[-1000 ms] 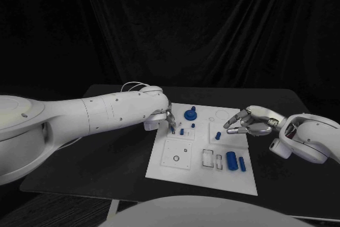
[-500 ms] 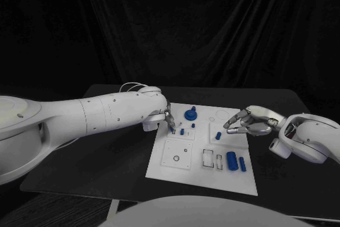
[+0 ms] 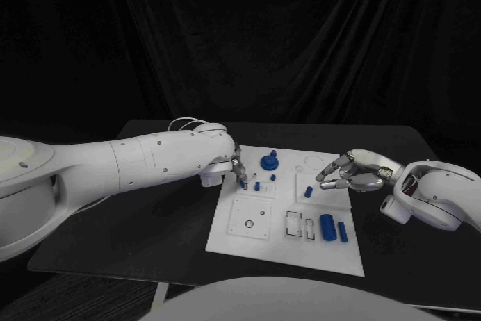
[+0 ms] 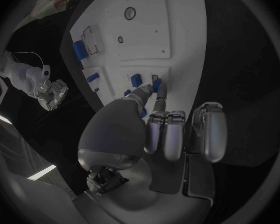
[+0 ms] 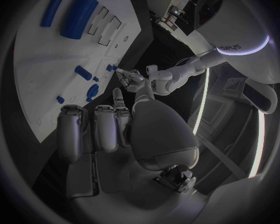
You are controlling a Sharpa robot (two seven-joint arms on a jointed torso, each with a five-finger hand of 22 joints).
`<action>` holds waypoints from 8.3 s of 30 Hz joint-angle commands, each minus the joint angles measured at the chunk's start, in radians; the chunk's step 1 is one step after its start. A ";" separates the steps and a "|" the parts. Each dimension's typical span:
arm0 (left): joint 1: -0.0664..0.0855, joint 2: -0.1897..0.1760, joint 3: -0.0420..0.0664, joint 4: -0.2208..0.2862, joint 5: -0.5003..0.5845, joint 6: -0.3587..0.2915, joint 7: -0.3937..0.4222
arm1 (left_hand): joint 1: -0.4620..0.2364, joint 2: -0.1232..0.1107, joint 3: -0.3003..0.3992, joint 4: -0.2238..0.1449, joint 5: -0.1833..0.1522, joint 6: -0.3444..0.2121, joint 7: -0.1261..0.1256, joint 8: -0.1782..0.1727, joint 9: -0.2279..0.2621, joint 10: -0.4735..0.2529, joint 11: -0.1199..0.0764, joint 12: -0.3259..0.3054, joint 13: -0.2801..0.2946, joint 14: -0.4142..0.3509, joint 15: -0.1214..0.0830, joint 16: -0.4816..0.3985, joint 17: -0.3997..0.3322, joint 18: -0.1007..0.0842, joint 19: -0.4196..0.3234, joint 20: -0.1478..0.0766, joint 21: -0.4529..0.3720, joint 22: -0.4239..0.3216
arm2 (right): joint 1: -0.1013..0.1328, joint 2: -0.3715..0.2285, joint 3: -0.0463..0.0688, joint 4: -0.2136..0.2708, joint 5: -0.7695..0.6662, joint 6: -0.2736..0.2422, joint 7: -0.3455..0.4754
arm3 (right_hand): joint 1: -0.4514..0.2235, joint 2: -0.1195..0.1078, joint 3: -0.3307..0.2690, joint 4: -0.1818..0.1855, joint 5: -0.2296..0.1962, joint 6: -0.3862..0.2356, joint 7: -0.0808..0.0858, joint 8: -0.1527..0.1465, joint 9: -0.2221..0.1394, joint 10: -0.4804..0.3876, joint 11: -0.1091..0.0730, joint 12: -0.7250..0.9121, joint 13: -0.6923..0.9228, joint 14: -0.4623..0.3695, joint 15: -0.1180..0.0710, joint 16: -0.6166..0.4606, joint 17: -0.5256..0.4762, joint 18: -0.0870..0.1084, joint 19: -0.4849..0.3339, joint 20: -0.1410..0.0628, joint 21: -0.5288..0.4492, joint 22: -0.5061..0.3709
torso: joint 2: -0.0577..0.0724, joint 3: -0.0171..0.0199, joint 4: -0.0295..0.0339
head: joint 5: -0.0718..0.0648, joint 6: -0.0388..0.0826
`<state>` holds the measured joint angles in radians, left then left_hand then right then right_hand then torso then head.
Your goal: Assemble the parts on the task board
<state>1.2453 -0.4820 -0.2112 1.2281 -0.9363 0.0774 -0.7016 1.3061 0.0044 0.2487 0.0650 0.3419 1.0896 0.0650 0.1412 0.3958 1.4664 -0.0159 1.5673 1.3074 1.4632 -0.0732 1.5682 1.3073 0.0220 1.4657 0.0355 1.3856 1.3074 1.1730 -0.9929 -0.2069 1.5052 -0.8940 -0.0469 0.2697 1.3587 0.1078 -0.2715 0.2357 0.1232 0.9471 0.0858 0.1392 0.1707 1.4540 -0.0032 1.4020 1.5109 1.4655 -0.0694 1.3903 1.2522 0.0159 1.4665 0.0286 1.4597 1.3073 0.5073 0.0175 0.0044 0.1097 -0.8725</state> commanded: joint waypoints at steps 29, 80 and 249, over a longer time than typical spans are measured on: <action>-0.006 0.009 -0.001 -0.001 0.015 0.010 -0.030 | -0.014 0.000 0.004 0.002 0.003 0.001 -0.006 0.003 0.001 0.104 -0.007 0.003 0.263 0.108 -0.007 0.003 0.263 0.019 0.045 -0.005 -0.012 0.196 | -0.005 -0.002 0.001 -0.001 0.001 -0.004 -0.011 | 0.024 0.025 -0.001 -0.004 -0.004 0.001 0.003 -0.003 -0.001 0.042 -0.006 -0.005 -0.176 0.048 -0.005 -0.006 -0.001 0.014 0.051 0.008 -0.005 0.224 | 0.000 -0.0004 -0.0001 | -0.002 0.000; -0.022 0.024 -0.001 -0.026 -0.026 0.047 -0.031 | -0.141 -0.018 -0.066 0.102 -0.254 -0.081 0.022 -0.040 -0.021 0.104 0.015 0.003 0.263 0.108 0.008 0.003 0.263 0.022 0.044 0.005 -0.042 0.186 | -0.012 -0.002 0.001 -0.002 0.001 -0.001 -0.009 | 0.028 0.026 -0.002 -0.007 -0.002 0.000 0.004 -0.004 -0.002 0.042 -0.005 -0.004 -0.176 0.048 -0.005 -0.007 -0.003 0.014 0.051 0.008 -0.005 0.224 | 0.000 0.0001 0.0001 | -0.006 0.000; -0.031 -0.010 -0.001 0.005 -0.030 -0.006 0.079 | 0.031 0.030 -0.284 0.192 -0.103 -0.015 -0.007 0.043 -0.040 0.104 -0.007 0.003 0.263 0.108 -0.008 0.003 0.263 0.022 0.051 -0.006 -0.045 0.202 | -0.018 -0.007 0.001 -0.005 0.001 0.002 0.013 | 0.029 0.032 -0.006 -0.010 0.001 0.003 0.004 -0.002 -0.003 0.043 -0.003 -0.002 -0.174 0.048 -0.003 -0.007 -0.004 0.014 0.052 0.009 -0.004 0.224 | 0.000 0.0003 -0.0002 | -0.012 0.000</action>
<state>1.2168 -0.4953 -0.2130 1.2343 -0.9774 0.0567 -0.6229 1.3290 0.0347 -0.0351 0.2629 0.2342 1.0672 0.0556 0.1858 0.3556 1.4664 -0.0159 1.5674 1.3095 1.4653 -0.0716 1.5682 1.3074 0.0298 1.4657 0.0391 1.3430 1.3075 1.1579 -0.9991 -0.2068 1.4990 -0.8940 -0.0514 0.2871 1.3601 0.1092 -0.2770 0.2302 0.1232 0.9471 0.0858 0.1392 0.1695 1.4539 -0.0031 1.4057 1.5109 1.4667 -0.0678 1.3862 1.2482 0.0159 1.4665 0.0286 1.4597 1.3075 0.5069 0.0175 0.0039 0.0966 -0.8725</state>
